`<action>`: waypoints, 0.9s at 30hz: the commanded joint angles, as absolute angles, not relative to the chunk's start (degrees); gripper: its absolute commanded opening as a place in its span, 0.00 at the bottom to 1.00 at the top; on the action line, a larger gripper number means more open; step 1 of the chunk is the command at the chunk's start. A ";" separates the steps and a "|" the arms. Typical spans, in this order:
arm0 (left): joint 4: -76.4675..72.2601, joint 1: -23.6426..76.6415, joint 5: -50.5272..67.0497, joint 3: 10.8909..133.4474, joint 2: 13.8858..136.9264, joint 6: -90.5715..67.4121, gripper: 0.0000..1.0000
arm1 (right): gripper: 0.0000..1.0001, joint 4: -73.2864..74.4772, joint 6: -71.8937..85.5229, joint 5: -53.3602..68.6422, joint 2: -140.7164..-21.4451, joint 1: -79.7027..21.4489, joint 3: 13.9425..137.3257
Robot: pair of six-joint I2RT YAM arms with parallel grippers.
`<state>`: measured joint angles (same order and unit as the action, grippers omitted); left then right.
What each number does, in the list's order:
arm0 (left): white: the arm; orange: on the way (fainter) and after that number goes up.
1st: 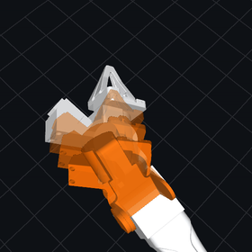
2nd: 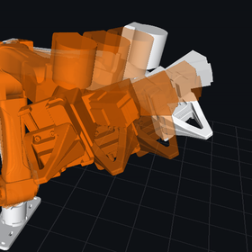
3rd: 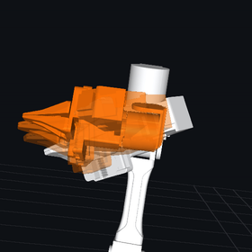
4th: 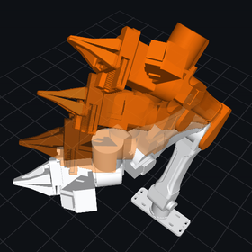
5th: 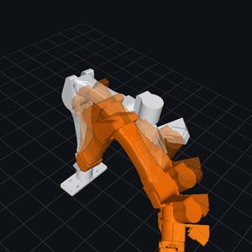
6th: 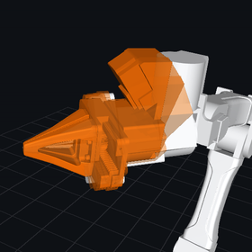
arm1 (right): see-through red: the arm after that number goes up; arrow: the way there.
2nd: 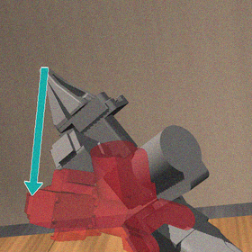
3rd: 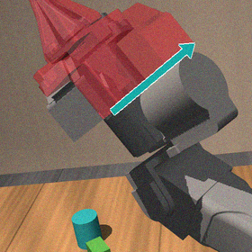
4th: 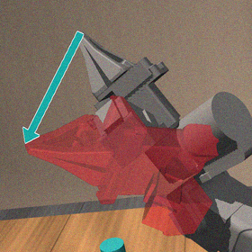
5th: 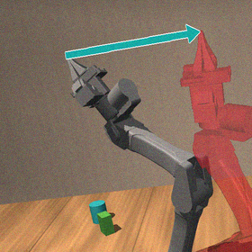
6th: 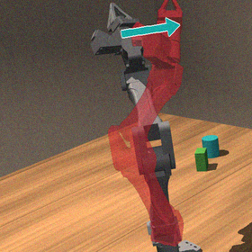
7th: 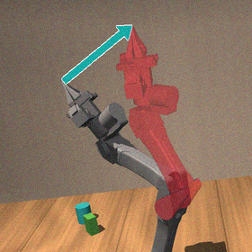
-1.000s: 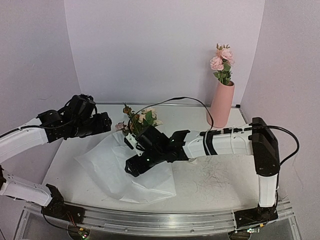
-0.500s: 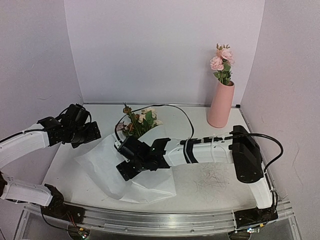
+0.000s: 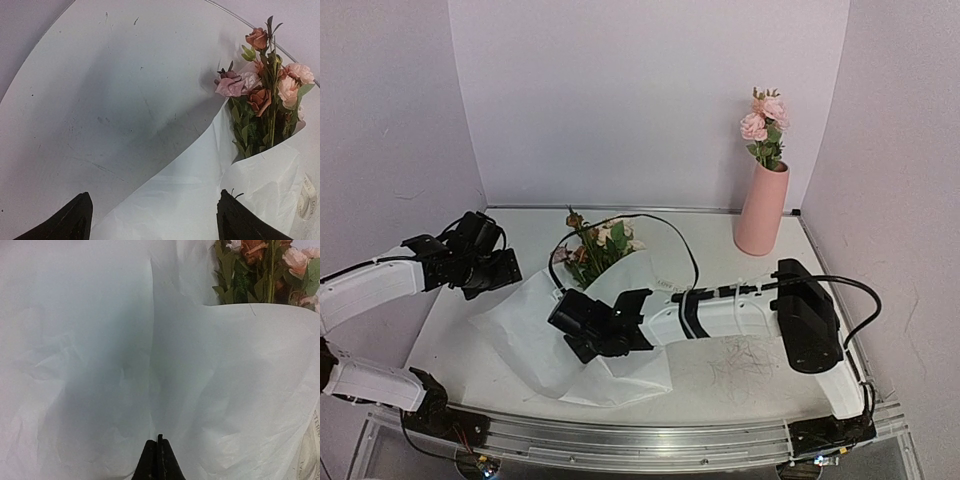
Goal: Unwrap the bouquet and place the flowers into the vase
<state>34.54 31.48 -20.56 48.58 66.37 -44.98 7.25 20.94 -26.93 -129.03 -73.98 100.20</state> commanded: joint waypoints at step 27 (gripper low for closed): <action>22.92 41.10 0.53 54.28 77.05 -32.31 0.86 | 0.08 8.26 37.68 -32.04 -88.91 -51.78 55.20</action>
